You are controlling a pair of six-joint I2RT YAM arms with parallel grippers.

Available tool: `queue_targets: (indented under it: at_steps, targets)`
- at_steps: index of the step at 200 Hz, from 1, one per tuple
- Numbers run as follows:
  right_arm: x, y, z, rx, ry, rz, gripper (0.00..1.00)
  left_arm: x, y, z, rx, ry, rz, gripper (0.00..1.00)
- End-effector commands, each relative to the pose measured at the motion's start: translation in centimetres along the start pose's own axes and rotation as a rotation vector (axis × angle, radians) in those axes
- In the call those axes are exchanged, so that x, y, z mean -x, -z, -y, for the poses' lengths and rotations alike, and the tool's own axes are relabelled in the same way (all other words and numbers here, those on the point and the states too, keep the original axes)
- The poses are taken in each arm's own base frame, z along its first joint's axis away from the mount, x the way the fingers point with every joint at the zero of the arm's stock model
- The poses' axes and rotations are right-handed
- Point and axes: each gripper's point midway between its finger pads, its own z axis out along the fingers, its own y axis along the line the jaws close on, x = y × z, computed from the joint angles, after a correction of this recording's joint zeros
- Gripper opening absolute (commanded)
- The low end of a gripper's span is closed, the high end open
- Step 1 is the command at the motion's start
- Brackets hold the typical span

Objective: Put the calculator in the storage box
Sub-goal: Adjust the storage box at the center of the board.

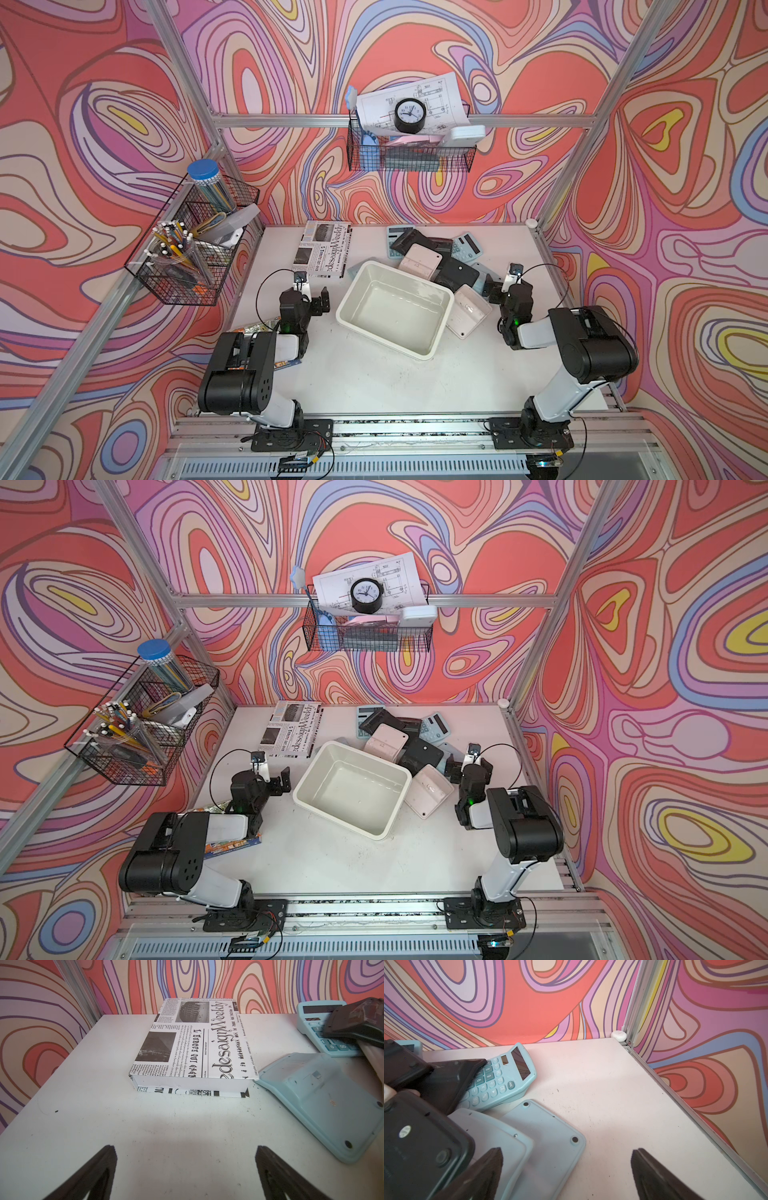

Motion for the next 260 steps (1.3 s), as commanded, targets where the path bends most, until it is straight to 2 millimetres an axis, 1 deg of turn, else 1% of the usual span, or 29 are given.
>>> queue_targets:
  at_steps: [1,20,30,39,53,76,99,118,140,150,162,168,171,181,196,210,225,232,233,235,243,254,260]
  targets:
    - [0.5,0.3,0.0,-0.003,-0.011,0.017,0.98,-0.2,0.0,0.1,0.002,-0.012,-0.004,0.99]
    - [0.6,0.5,0.1,-0.007,-0.007,0.027,0.98,0.4,0.8,-0.1,0.014,-0.007,0.031,0.99]
    - [0.8,0.8,-0.5,0.028,0.008,0.039,0.98,0.9,1.7,-0.6,0.041,0.005,0.068,0.98]
    - [1.1,1.1,-0.6,0.036,0.01,0.043,0.98,1.6,2.7,-0.8,0.057,0.008,0.113,0.99]
    - [1.8,1.7,0.0,0.005,-0.003,0.067,0.98,2.2,4.4,-1.3,0.086,0.022,0.168,0.99]
    - [3.3,2.2,0.0,0.009,0.002,0.049,0.98,3.5,6.9,-2.0,0.129,0.047,0.249,0.98]
    - [4.8,3.1,-0.2,0.027,-0.038,0.014,0.98,4.6,8.8,-2.1,0.131,0.067,0.249,0.99]
    - [6.4,4.0,-1.0,0.088,-0.086,0.017,0.98,5.9,10.7,-2.7,0.156,0.152,0.227,0.99]
    - [8.3,5.3,-2.3,0.178,-0.192,0.015,0.98,7.5,13.0,-2.3,0.118,0.246,0.257,0.99]
    - [8.8,5.9,-3.1,0.229,-0.232,-0.012,0.98,7.9,14.0,-2.2,0.103,0.304,0.258,0.98]
    - [8.9,6.5,-3.9,0.275,-0.279,-0.075,0.98,8.3,15.3,-2.3,0.097,0.394,0.25,0.99]
    - [9.1,6.8,-4.4,0.3,-0.298,-0.106,0.98,8.1,15.7,-2.2,0.089,0.448,0.231,0.98]
    - [9.0,7.0,-4.6,0.311,-0.304,-0.128,0.98,8.4,16.0,-2.0,0.078,0.475,0.236,0.98]
    - [8.8,7.4,-5.2,0.337,-0.326,-0.201,0.98,8.4,16.6,-1.6,0.05,0.557,0.21,0.98]
    - [8.8,8.1,-5.9,0.368,-0.341,-0.279,0.98,7.5,17.4,-0.9,0.022,0.666,0.129,0.98]
    - [8.8,8.7,-6.3,0.392,-0.356,-0.32,0.98,6.7,18.0,0.4,-0.036,0.718,0.05,0.98]
    - [8.6,9.4,-6.9,0.433,-0.371,-0.352,0.98,6.9,18.9,2.0,-0.122,0.743,0.001,0.98]
    - [8.4,9.6,-6.9,0.43,-0.393,-0.375,0.98,6.2,19.1,2.5,-0.14,0.764,-0.04,0.98]
    - [8.4,9.7,-6.9,0.43,-0.397,-0.38,0.98,6.8,19.4,2.6,-0.146,0.766,-0.032,0.99]
    - [8.2,9.7,-6.9,0.427,-0.406,-0.39,0.98,7.1,19.7,2.7,-0.153,0.769,-0.032,0.98]
    - [8.1,9.9,-7.0,0.431,-0.418,-0.408,0.98,7.3,20.3,3.0,-0.169,0.768,-0.05,0.98]
    - [8.4,10.4,-8.2,0.512,-0.399,-0.418,0.98,6.5,20.8,3.0,-0.151,0.787,-0.095,0.98]
    - [8.6,10.7,-8.8,0.553,-0.391,-0.429,0.98,5.6,21.0,2.8,-0.124,0.815,-0.128,0.98]
